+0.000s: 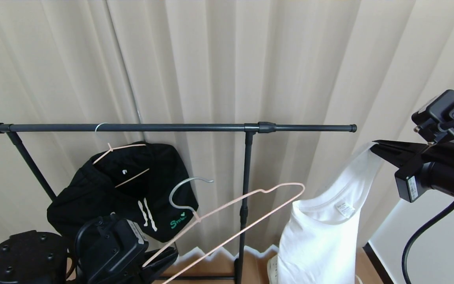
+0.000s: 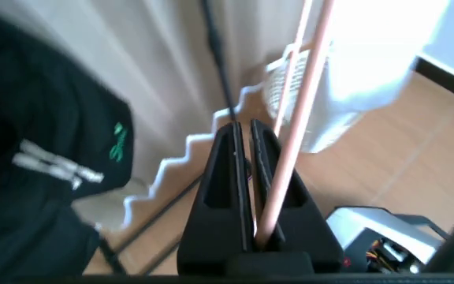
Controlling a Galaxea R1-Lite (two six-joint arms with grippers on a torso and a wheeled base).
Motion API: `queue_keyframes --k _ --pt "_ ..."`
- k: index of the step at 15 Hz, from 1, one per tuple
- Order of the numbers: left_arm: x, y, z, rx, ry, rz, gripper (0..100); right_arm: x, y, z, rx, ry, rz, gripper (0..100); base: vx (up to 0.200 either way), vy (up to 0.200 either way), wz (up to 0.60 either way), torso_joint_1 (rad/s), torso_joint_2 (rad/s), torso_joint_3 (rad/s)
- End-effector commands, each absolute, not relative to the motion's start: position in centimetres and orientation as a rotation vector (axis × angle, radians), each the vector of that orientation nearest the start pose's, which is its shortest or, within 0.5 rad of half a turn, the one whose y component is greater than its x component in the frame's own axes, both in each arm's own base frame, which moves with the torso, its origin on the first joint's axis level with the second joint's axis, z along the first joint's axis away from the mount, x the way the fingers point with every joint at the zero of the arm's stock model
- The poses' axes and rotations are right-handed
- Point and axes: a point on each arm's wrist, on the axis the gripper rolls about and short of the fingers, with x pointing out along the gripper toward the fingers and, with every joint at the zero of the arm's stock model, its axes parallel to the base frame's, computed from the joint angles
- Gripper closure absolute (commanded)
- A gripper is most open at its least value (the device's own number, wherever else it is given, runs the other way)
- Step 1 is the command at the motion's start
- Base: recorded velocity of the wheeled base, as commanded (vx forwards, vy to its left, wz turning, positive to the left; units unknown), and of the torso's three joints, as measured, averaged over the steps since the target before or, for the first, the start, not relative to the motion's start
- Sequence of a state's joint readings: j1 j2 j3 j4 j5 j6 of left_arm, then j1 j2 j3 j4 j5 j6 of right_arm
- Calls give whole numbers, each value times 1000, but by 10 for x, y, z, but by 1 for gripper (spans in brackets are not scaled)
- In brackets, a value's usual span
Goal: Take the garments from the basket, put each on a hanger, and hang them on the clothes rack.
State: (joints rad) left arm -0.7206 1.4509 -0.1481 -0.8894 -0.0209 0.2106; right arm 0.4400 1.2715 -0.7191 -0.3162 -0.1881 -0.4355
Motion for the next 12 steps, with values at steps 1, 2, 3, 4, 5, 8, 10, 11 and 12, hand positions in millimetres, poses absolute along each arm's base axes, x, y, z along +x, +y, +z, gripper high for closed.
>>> queue_keyframes --k 1,2,3,4,5,8,10,11,12 --pt "128 -119 114 336 284 -825 100 188 83 232 -505 188 297 100 0 0 0 0 0 0" --pt "127 -120 114 332 281 -845 100 189 83 231 -505 196 268 100 0 0 0 0 0 0" --pt "127 -121 115 326 280 -861 100 189 83 232 -505 196 250 100 0 0 0 0 0 0" --pt "127 -121 115 320 278 -871 100 189 83 232 -504 197 250 100 0 0 0 0 0 0" --pt "129 -125 118 308 271 -891 100 193 85 229 -501 210 252 100 0 0 0 0 0 0" --pt "142 -137 124 268 266 -885 100 193 92 229 -494 187 265 100 0 0 0 0 0 0" --pt "150 -152 128 223 271 -896 100 192 92 229 -495 184 268 100 0 0 0 0 0 0" --pt "156 -159 127 220 281 -898 100 192 92 229 -495 184 268 100 0 0 0 0 0 0" --pt "159 -164 126 221 284 -907 100 192 92 229 -495 184 268 100 0 0 0 0 0 0"
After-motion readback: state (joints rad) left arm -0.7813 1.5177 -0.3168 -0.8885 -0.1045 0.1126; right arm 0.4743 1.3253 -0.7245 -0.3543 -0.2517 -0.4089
